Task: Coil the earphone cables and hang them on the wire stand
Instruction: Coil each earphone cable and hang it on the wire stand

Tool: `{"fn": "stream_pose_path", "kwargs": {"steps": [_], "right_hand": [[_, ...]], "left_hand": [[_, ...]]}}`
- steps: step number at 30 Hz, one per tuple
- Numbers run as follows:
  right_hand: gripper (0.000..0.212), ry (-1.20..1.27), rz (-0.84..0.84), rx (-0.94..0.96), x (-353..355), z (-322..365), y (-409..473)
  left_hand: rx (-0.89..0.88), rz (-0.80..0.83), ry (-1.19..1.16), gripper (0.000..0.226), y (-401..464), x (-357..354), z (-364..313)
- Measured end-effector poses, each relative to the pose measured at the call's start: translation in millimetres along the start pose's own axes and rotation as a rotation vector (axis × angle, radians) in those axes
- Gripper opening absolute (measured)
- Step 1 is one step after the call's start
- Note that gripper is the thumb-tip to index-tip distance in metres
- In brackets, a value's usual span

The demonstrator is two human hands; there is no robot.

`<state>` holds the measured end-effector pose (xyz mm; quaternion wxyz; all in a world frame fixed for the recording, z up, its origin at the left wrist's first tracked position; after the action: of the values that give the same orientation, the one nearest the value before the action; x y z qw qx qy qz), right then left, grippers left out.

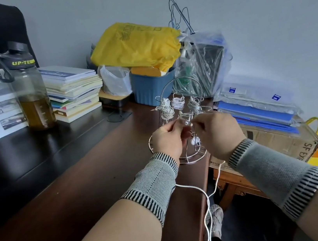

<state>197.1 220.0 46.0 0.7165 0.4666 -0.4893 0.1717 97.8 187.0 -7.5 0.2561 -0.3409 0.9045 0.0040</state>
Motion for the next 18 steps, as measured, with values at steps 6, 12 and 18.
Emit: {"fn": "stream_pose_path", "kwargs": {"steps": [6,12,18], "right_hand": [[0.020,0.326,-0.068,-0.351,2.9,-30.1,2.8],[0.028,0.217,-0.073,-0.381,5.9,-29.7,7.2],[0.030,0.132,-0.034,-0.319,17.4,-24.5,9.8]], "left_hand": [[-0.043,-0.024,0.104,0.010,-0.8,1.8,-0.3],[-0.078,-0.030,0.153,0.011,2.7,4.5,2.9],[-0.090,-0.070,0.129,0.019,4.9,2.9,3.3]]}}
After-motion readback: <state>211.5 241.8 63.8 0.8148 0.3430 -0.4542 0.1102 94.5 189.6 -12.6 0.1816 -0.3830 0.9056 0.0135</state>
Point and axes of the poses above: each hand's wrist, its own y-axis towards the middle knuckle, its own x-axis out of the back of the hand, z = x × y, the point moved 1 cm from there along y, towards the middle knuckle, and after that the axes turned 8 degrees about x, right-handed, at the moved point
